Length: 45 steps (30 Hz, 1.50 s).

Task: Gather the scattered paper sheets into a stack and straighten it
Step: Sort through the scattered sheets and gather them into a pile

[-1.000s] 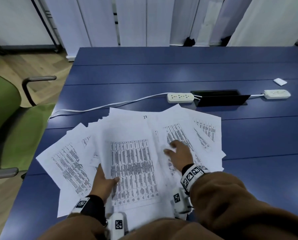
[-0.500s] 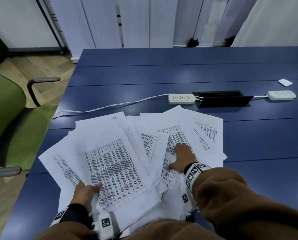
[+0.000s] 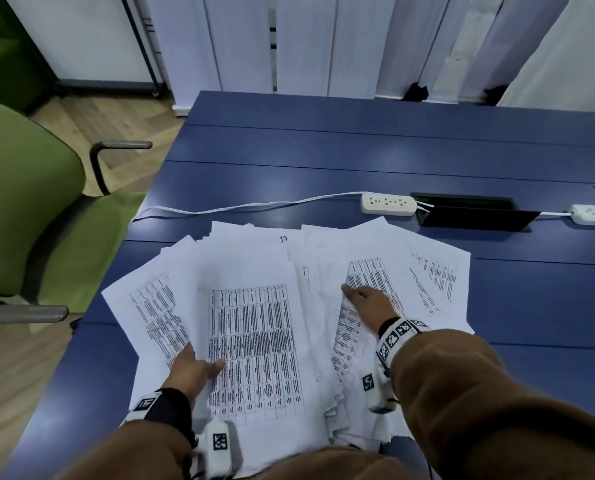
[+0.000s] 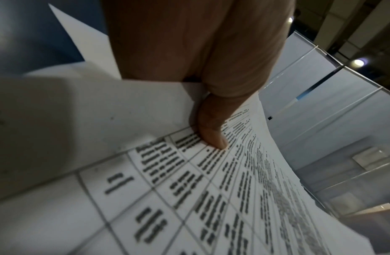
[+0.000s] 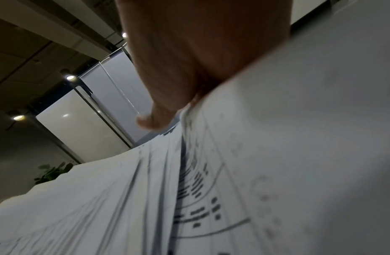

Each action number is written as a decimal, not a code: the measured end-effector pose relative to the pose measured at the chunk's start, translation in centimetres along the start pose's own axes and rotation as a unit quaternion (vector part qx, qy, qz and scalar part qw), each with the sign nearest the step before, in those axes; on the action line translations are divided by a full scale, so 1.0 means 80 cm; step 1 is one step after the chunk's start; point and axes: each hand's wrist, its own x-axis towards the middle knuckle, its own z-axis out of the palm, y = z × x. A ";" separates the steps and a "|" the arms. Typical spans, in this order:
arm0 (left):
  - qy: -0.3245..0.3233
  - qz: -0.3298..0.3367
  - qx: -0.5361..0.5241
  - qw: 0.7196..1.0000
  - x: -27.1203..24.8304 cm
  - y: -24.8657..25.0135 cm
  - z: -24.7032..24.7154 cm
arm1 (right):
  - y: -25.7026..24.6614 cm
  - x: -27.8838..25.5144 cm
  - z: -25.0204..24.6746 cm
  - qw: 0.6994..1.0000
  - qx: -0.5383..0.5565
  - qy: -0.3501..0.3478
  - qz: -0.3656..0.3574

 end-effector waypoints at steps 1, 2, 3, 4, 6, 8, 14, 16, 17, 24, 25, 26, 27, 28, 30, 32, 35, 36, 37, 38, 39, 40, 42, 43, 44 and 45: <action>-0.007 -0.004 0.005 1.000 0.002 0.000 0.001 | -0.004 -0.003 0.007 1.000 0.000 -0.013 -0.007; -0.011 -0.009 0.007 1.000 0.000 0.002 0.001 | -0.006 -0.004 0.014 1.000 -0.008 -0.023 -0.005; -0.010 -0.010 -0.001 1.000 0.002 0.000 0.000 | -0.007 -0.006 0.019 1.000 -0.016 -0.023 0.000; -0.005 -0.014 -0.011 1.000 0.004 -0.001 -0.002 | -0.007 -0.005 0.022 1.000 -0.013 -0.010 0.009; 0.004 -0.019 -0.053 0.998 0.004 -0.005 -0.003 | -0.001 -0.002 0.018 0.998 0.016 0.051 0.028; 0.014 -0.027 -0.105 0.994 0.007 -0.010 -0.005 | 0.009 0.001 0.002 0.990 0.049 0.125 0.047; 0.015 -0.058 -0.188 0.980 0.010 0.000 0.001 | 0.048 -0.024 -0.039 0.983 0.126 0.082 0.109; -0.001 -0.066 -0.205 0.976 0.012 0.008 0.007 | 0.052 -0.039 -0.031 0.986 0.109 0.003 0.130; -0.015 -0.068 -0.203 0.977 0.012 0.012 0.011 | 0.053 -0.047 -0.026 0.985 0.105 -0.025 0.137; -0.051 -0.053 -0.167 0.983 0.022 0.020 0.023 | 0.075 -0.074 -0.007 0.977 0.113 -0.132 0.126; -0.044 -0.046 -0.150 0.987 0.021 0.021 0.024 | 0.076 -0.075 -0.010 0.975 0.138 -0.125 0.123; -0.043 -0.042 -0.128 0.990 0.020 0.020 0.024 | 0.079 -0.074 -0.013 0.970 0.172 -0.117 0.124; -0.037 -0.030 -0.110 0.993 0.022 0.019 0.024 | 0.078 -0.076 -0.017 0.963 0.211 -0.111 0.124; -0.042 -0.020 -0.093 0.995 0.022 0.016 0.024 | 0.076 -0.075 -0.022 0.954 0.247 -0.106 0.131; -0.046 0.002 -0.060 0.997 0.018 0.014 0.027 | 0.074 -0.070 -0.031 0.931 0.323 -0.090 0.145; -0.041 0.021 -0.046 0.998 0.020 0.011 0.029 | 0.071 -0.061 -0.039 0.908 0.381 -0.085 0.153; -0.049 0.037 -0.026 0.998 0.012 0.015 0.032 | 0.057 -0.056 -0.047 0.883 0.432 -0.099 0.156; -0.056 0.043 -0.029 0.997 0.006 0.018 0.034 | 0.051 -0.055 -0.049 0.882 0.431 -0.094 0.165; -0.067 0.052 -0.032 0.996 0.007 0.016 0.034 | 0.046 -0.051 -0.050 0.884 0.425 -0.076 0.180; -0.075 0.054 -0.039 0.995 0.003 0.017 0.036 | 0.045 -0.047 -0.051 0.887 0.416 -0.044 0.195; -0.081 0.053 -0.040 0.994 -0.001 0.018 0.038 | 0.047 -0.041 -0.050 0.883 0.419 0.008 0.209; -0.085 0.056 -0.048 0.994 -0.005 0.020 0.040 | 0.048 -0.036 -0.050 0.877 0.424 0.072 0.215; -0.085 0.059 -0.043 0.994 -0.002 0.016 0.044 | 0.048 -0.029 -0.051 0.867 0.415 0.190 0.199; -0.083 0.058 -0.041 0.994 0.001 0.012 0.045 | 0.043 -0.028 -0.052 0.860 0.428 0.207 0.184; -0.082 0.056 -0.048 0.994 0.001 0.011 0.048 | 0.039 -0.027 -0.051 0.851 0.453 0.202 0.175; -0.078 0.056 -0.050 0.994 -0.001 0.011 0.052 | 0.033 -0.028 -0.048 0.840 0.480 0.185 0.170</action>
